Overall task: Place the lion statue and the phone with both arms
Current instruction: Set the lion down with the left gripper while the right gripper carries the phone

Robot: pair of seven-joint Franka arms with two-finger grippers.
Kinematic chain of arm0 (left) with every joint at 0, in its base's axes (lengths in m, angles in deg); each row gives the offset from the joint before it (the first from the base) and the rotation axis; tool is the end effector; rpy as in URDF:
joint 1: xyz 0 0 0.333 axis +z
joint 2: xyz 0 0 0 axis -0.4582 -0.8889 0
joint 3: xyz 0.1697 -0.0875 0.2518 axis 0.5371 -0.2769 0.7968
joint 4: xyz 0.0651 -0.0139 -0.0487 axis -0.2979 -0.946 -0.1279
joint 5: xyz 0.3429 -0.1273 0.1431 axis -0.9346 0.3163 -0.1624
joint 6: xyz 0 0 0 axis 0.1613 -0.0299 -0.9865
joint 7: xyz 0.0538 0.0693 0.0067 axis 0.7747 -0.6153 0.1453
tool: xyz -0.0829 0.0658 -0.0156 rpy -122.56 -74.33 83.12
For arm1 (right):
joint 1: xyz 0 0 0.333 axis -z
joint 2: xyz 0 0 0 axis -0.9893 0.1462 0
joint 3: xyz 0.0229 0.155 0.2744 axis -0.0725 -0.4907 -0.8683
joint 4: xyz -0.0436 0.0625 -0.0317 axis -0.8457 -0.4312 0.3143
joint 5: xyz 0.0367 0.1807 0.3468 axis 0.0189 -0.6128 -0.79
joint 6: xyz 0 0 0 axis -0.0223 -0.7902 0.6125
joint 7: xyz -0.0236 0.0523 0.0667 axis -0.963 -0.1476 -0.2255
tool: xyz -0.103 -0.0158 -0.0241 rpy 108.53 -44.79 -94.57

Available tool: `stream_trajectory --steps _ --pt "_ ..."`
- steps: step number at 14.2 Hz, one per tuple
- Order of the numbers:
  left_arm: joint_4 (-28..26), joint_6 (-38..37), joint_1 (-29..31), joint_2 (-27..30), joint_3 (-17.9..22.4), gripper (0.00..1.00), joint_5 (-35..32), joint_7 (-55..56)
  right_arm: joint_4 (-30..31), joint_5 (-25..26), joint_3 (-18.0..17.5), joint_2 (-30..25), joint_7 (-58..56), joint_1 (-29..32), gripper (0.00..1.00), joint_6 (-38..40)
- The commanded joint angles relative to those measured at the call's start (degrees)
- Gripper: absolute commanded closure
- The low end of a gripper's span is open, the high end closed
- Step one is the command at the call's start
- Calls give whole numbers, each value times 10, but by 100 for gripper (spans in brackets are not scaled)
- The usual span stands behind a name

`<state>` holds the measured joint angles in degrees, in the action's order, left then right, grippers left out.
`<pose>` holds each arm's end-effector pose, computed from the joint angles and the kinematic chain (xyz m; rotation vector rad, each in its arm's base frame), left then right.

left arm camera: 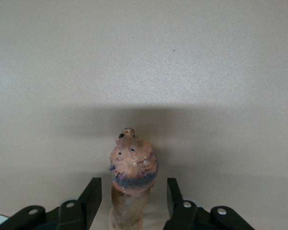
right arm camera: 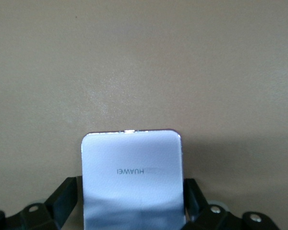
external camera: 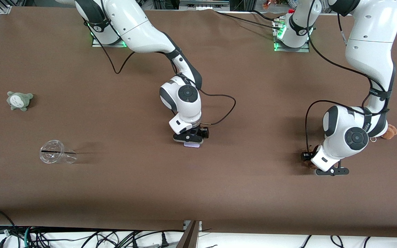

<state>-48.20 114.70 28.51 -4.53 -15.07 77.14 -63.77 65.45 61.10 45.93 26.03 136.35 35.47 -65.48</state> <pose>0.6941 -0.0133 0.2011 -3.0898 -0.0792 -0.0179 0.5698 0.4987 0.1655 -3.0867 0.2024 -0.3546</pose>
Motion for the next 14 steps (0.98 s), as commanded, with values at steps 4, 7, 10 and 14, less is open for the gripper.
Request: stream_trajectory --steps 4,7,10,14 --pt "5 -2 5 9 -3 34 -14 -4 -19 5 9 -6 -54 17 71 22" --pt "5 -5 5 17 -3 26 -14 -3 -17 -20 4 -63 -173 83 71 109" --pt "8 -71 17 61 -3 25 -14 -3 -12 -55 10 -96 -301 147 71 196" --pt "8 -127 34 121 -5 7 -7 -5 40 -56 11 -116 -331 234 72 195"
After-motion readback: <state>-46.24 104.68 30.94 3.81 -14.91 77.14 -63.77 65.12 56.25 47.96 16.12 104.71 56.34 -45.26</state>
